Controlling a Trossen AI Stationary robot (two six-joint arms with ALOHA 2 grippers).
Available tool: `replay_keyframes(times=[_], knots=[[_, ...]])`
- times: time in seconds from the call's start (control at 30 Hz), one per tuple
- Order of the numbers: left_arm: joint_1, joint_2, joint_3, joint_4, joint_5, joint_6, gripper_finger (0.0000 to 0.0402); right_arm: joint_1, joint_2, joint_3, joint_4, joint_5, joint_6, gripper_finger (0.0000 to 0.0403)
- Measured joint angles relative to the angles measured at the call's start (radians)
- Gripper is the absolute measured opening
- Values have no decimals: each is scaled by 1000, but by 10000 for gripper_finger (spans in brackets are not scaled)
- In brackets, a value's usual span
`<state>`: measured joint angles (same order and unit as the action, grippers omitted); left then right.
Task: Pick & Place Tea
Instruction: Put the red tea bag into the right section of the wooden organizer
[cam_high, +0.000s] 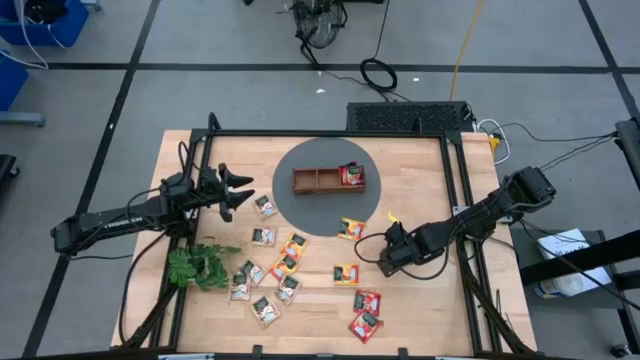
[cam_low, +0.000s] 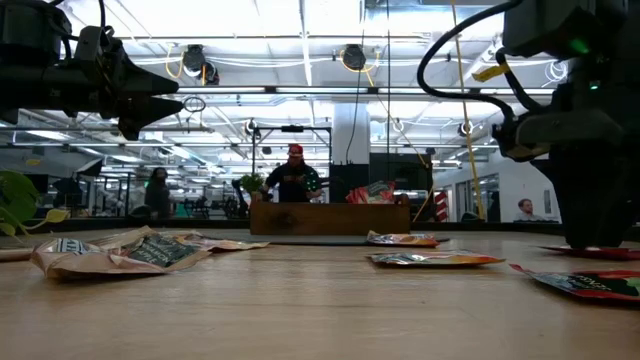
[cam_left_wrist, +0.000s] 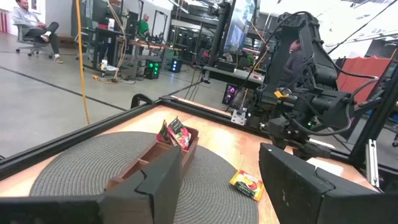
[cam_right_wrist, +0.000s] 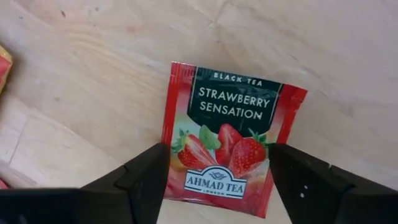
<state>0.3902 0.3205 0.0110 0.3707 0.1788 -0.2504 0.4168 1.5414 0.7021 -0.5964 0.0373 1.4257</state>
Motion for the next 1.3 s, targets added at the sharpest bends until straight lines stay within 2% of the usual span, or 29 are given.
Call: replay_keyframes(times=[0.17,0.53,0.67,0.8,0.93,1.1,1.23,1.3], knots=[[0,0,0,0,0,0,214,0,0,-11,-19,-14,3,193],[0,0,0,0,0,0,214,1,2,-12,11,-15,-99,17],[0,0,0,0,0,0,214,1,-1,-5,42,26,-159,8],[0,0,0,0,0,0,214,6,-36,34,53,138,-203,3],[0,0,0,0,0,0,214,4,-90,66,39,337,-274,0],[0,0,0,0,0,0,214,-21,-138,77,121,571,-432,0],[0,0,0,0,0,0,214,-78,-140,75,283,717,-628,0],[0,0,0,0,0,0,214,-122,-122,61,406,728,-760,0]])
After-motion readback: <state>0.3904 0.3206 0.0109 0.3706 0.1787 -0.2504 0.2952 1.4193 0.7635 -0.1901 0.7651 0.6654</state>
